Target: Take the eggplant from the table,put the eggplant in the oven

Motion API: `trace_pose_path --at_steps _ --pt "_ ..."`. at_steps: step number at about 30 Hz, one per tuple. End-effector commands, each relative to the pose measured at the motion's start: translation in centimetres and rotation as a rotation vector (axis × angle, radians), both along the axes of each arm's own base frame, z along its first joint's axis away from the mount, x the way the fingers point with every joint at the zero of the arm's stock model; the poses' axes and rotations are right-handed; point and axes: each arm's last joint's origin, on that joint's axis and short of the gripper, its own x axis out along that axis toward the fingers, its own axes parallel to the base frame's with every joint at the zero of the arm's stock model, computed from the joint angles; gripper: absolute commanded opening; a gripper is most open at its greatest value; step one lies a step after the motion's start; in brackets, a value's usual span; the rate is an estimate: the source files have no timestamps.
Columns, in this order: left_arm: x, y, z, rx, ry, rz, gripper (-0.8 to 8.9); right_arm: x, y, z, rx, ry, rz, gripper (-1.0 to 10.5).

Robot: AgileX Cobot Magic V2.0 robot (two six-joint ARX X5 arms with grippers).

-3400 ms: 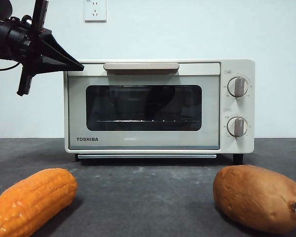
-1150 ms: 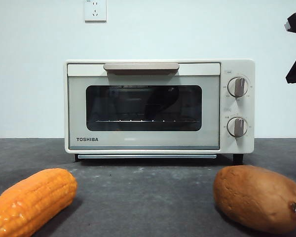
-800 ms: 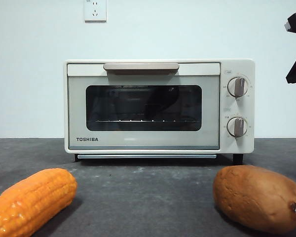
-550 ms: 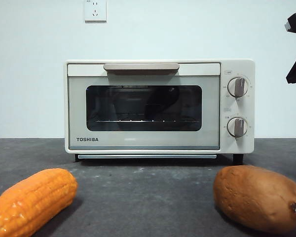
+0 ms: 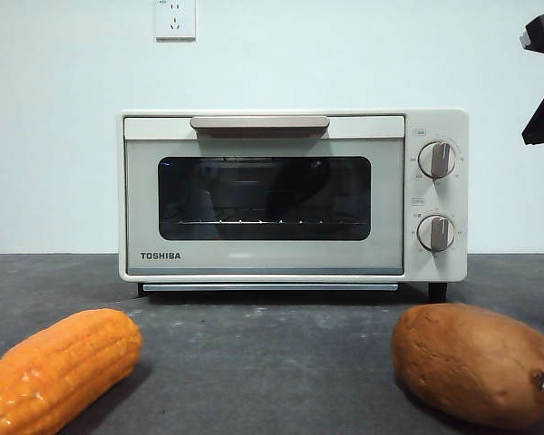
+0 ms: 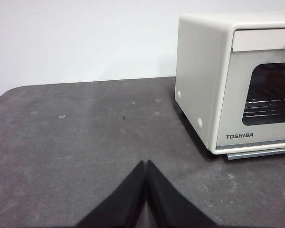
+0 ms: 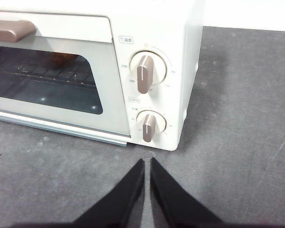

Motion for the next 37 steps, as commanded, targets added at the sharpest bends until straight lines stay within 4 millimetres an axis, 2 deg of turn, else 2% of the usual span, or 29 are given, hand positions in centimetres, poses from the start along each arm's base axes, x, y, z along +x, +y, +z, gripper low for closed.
trace_pose_path --at_steps 1,6,9,15,20,23,30,37 --pt "0.2 0.0 -0.8 0.013 0.014 0.003 0.06 0.1 0.1 0.2 0.002 -0.014 0.001 0.0" --pt "0.2 0.0 -0.8 0.013 0.014 0.003 0.06 0.0 0.0 0.3 0.003 -0.017 0.000 0.0" --pt "0.2 0.0 -0.8 0.013 0.014 0.003 0.06 -1.0 -0.5 1.1 0.008 -0.071 -0.022 0.0" --pt "0.2 0.0 -0.8 0.013 0.014 0.003 0.06 -3.6 -3.3 3.3 -0.029 -0.298 -0.140 0.0" --pt "0.2 0.0 -0.8 0.013 0.013 0.003 0.06 -5.1 -5.1 3.4 -0.020 -0.393 -0.234 0.0" --pt "0.2 0.0 -0.8 0.013 0.014 0.003 0.06 -5.3 -5.6 2.3 -0.024 -0.396 -0.229 0.0" --pt "0.2 0.0 -0.8 0.013 0.014 0.003 0.06 -5.0 -5.6 -2.3 -0.014 -0.327 -0.124 0.0" --pt "0.2 0.0 -0.8 0.013 0.014 0.003 0.06 -4.7 -5.6 -6.3 0.055 -0.252 -0.136 0.0"
